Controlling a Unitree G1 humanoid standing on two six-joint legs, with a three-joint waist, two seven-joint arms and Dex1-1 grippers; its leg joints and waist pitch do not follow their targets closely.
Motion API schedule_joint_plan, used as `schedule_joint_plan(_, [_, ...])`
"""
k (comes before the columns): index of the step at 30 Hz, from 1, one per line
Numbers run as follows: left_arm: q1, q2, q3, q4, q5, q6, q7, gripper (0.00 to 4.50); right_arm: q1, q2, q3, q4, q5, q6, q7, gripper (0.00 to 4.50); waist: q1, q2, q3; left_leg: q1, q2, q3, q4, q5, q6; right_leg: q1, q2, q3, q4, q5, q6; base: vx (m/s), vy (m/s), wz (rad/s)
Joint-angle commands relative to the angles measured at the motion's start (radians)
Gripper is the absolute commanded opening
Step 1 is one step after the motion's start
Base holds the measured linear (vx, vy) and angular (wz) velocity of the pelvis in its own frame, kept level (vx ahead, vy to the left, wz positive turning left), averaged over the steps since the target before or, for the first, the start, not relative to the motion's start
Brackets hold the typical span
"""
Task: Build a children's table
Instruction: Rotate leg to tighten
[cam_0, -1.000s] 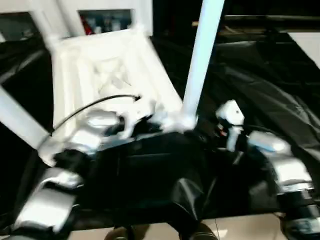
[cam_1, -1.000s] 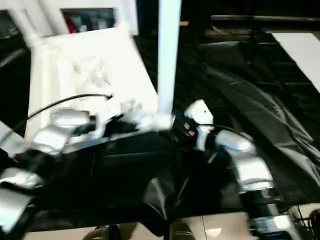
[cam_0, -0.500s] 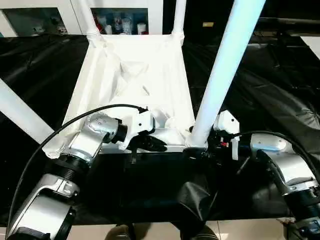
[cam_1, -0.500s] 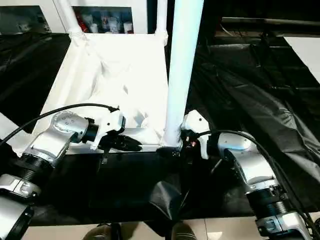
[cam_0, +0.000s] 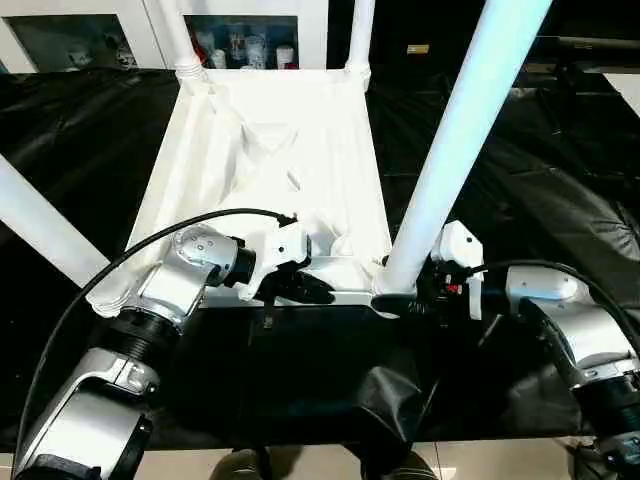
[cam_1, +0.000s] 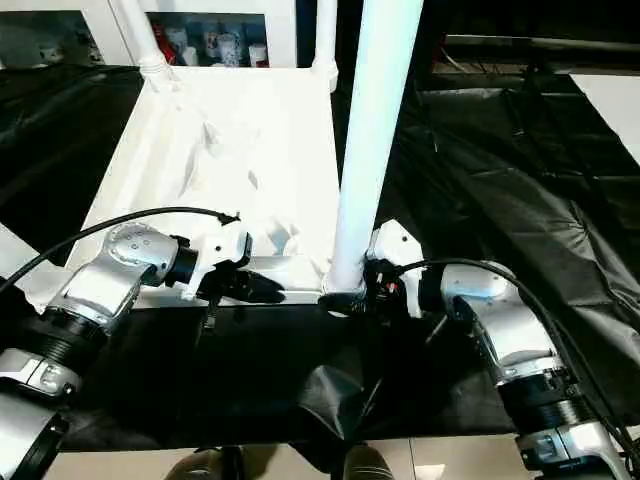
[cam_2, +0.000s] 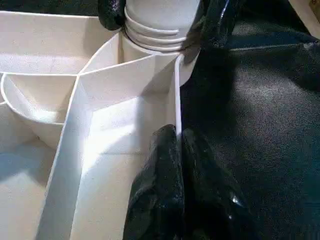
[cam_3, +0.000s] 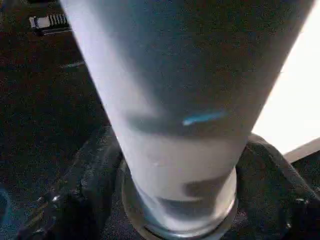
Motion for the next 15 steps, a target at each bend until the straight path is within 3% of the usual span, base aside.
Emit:
schedule_joint_plan(1, [0.020, -0.004, -0.023, -0.003, -0.008, 0.008, -0.019, 0.00, -0.001, -0.008, -0.007, -0.005, 0.011, 0.005, 0.015, 2.99, 0.001, -0.012, -0.088, 0.018, 0.048, -0.010, -0.042, -0.028, 0.178, 0.071, -0.047, 0.029, -0.029, 0.009, -0.323, 0.000, 0.000, 0.00])
schedule_joint_plan(9, [0.022, -0.007, -0.021, 0.001, -0.005, 0.009, -0.008, 0.00, 0.026, 0.003, 0.000, -0.014, 0.012, 0.009, 0.009, 2.70, 0.006, -0.012, -0.083, 0.020, 0.048, -0.011, -0.044, -0.080, 0.150, 0.068, -0.048, 0.030, -0.038, -0.077, -0.308, 0.000, 0.000, 0.00])
schedule_joint_plan(13, [0.011, -0.052, -0.003, 0.047, 0.020, 0.024, 0.112, 0.00, 0.052, 0.076, -0.046, 0.000, 0.004, 0.030, -0.149, 2.70, 0.004, -0.011, -0.079, 0.018, 0.046, -0.013, -0.047, -0.101, 0.132, 0.065, -0.049, 0.031, -0.043, -0.116, -0.296, 0.000, 0.000, 0.00])
schedule_joint_plan(15, [0.001, -0.078, 0.007, 0.072, 0.030, 0.039, 0.175, 0.00, 0.056, 0.120, -0.071, 0.020, -0.009, 0.037, -0.244, 2.69, -0.004, -0.015, -0.074, 0.019, 0.043, -0.015, -0.051, -0.155, 0.097, 0.062, -0.049, 0.031, -0.056, -0.216, -0.270, 0.000, 0.000, 0.00])
